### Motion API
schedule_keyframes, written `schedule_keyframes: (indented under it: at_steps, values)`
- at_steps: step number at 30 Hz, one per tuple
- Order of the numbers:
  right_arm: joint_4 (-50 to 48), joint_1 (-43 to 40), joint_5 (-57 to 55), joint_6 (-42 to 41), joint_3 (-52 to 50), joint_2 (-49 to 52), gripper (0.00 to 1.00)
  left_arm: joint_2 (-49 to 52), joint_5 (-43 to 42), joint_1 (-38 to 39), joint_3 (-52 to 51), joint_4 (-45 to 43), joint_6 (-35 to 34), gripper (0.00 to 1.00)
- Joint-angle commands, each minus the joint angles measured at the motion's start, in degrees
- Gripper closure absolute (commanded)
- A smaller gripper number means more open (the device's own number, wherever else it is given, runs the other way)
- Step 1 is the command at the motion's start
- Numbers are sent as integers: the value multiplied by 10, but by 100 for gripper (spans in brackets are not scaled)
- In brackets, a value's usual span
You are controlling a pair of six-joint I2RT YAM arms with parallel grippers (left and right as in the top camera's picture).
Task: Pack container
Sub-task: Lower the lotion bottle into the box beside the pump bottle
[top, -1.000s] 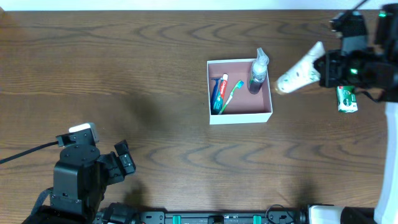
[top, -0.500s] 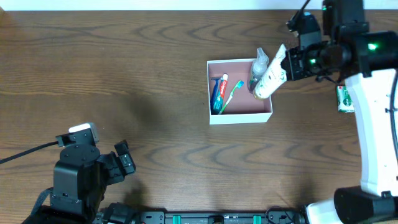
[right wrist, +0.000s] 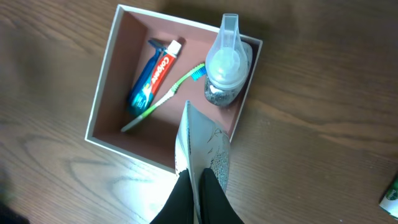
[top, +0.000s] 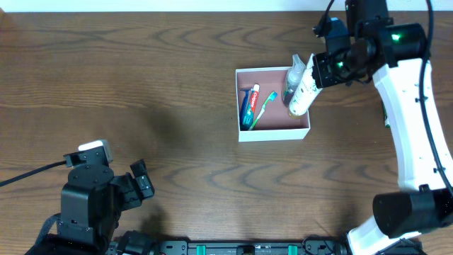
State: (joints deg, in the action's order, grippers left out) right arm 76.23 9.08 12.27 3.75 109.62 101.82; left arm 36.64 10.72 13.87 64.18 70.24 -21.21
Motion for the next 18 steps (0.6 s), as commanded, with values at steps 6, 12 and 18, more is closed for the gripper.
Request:
schedule_keyframes:
  at_steps: [6,12,18]
  values:
    - [-8,10,6,7,1,32,99,0,4,-3,0,0,-5,2]
    - [-10,19,-5,10,0,43,99,0,4,-3,0,0,-5,2]
    - [-25,22,-30,10,-14,43,99,0,4,-3,0,0,-5,2]
